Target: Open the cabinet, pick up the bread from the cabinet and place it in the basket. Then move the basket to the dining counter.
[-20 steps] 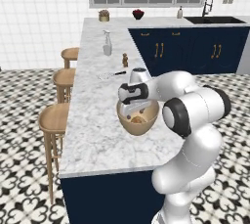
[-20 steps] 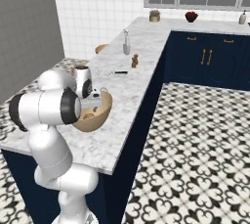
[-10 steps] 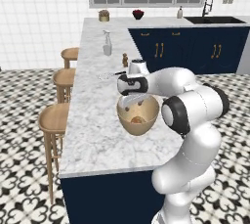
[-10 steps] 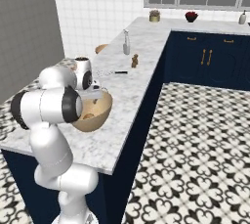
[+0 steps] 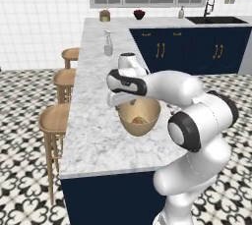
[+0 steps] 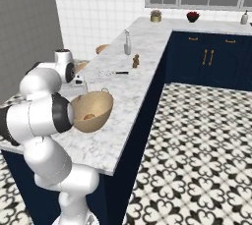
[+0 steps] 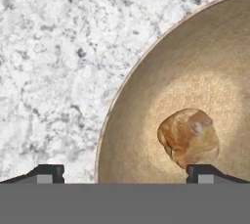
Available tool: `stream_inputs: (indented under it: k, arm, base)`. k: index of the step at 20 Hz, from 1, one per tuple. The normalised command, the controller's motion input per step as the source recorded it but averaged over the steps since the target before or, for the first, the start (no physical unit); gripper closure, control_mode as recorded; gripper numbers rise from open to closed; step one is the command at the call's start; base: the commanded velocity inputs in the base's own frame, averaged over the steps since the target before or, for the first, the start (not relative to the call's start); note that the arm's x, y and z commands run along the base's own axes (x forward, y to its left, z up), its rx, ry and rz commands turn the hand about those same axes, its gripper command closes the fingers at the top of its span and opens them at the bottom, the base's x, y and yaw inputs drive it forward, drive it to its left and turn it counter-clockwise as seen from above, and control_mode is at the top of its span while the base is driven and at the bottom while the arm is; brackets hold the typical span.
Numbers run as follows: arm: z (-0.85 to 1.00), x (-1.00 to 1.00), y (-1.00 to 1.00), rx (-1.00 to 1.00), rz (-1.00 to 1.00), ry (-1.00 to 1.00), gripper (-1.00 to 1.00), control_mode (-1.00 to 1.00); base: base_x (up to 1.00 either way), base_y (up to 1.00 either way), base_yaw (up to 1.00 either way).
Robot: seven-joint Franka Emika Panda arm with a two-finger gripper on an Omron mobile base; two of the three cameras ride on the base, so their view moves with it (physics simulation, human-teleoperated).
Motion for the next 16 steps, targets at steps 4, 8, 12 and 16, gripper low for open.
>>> stream_inputs:
  k: [4,8,12,16]
  arm:
    - [-0.52,-0.01,0.16,-0.02,-0.09,0.00,-1.00,-1.00]
    - [-0.22,0.20,-0.06,-0.03,-0.08,0.00,-1.00,-1.00]
    - [-0.34,0.00,-0.01,-0.02,-0.05,0.00,-1.00,-1.00]
    - [-0.30,0.00,0.00,-0.01,-0.04,-0.01,-1.00,-1.00]
  base:
    - [0.00,0.00,0.00]
    - [0.00,0.00,0.00]
    - [0.00,0.00,0.00]
    - [0.00,0.00,0.00]
